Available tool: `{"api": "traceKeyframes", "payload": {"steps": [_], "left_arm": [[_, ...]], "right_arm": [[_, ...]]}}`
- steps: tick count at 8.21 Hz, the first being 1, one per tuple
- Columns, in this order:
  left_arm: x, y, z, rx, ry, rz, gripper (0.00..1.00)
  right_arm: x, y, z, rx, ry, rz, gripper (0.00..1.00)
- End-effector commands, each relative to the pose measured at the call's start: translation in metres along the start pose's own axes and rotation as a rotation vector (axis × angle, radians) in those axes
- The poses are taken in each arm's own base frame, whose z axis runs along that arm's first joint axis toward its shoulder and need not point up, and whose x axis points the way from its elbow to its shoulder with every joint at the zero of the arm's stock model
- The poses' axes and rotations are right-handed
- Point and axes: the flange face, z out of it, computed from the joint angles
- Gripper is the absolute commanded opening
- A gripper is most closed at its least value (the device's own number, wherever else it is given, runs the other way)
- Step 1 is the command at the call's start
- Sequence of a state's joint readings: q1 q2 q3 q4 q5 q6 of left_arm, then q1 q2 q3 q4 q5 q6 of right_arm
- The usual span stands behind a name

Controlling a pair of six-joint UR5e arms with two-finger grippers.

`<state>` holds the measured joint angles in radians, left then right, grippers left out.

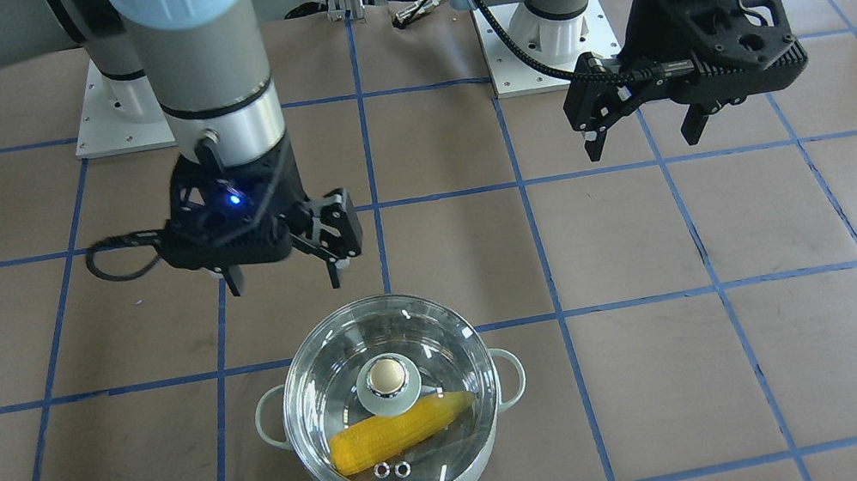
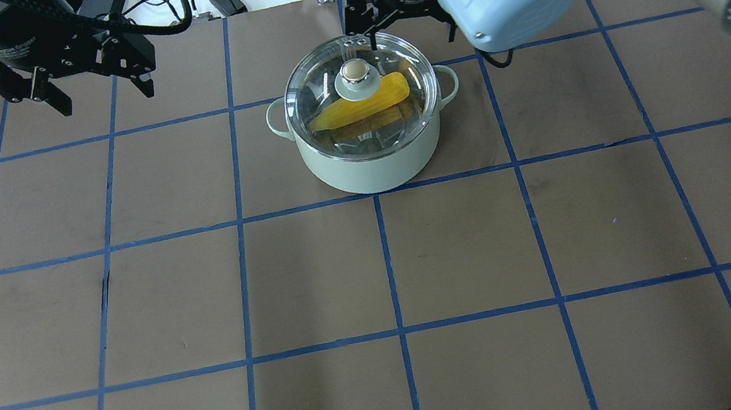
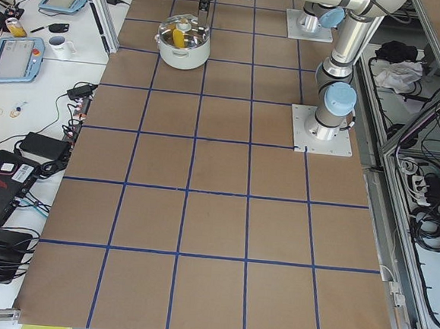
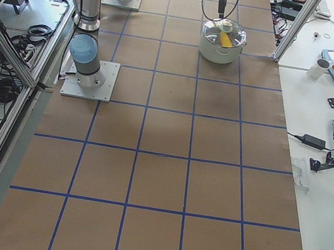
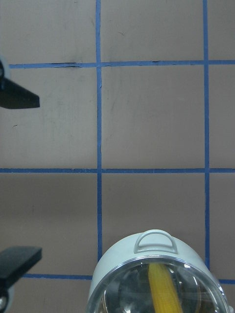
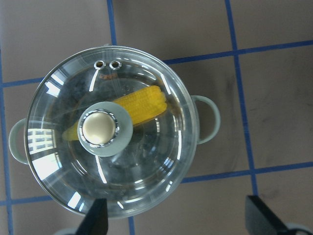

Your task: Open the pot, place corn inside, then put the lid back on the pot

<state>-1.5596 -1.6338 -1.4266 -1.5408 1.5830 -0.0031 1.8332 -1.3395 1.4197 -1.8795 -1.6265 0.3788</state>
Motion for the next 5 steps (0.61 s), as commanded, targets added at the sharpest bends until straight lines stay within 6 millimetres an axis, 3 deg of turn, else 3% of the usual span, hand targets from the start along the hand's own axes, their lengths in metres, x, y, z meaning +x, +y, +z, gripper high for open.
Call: {"api": "traceKeyframes", "payload": {"steps": [1,2,5], "left_arm": [[0.000,0.000,0.000,-0.001,0.000,0.000,1.00],[0.000,0.000,0.000,-0.001,0.000,0.000,1.00],[0.000,0.000,0.000,-0.001,0.000,0.000,1.00]], "right_arm": [[0.095,0.049,-0.093,-0.039,0.037,-0.059,1.00],[0.110,0.063,-0.105,-0.093,0.053,-0.049,1.00],[0.114,0.069,-0.113,-0.089,0.053,-0.056,1.00]]}}
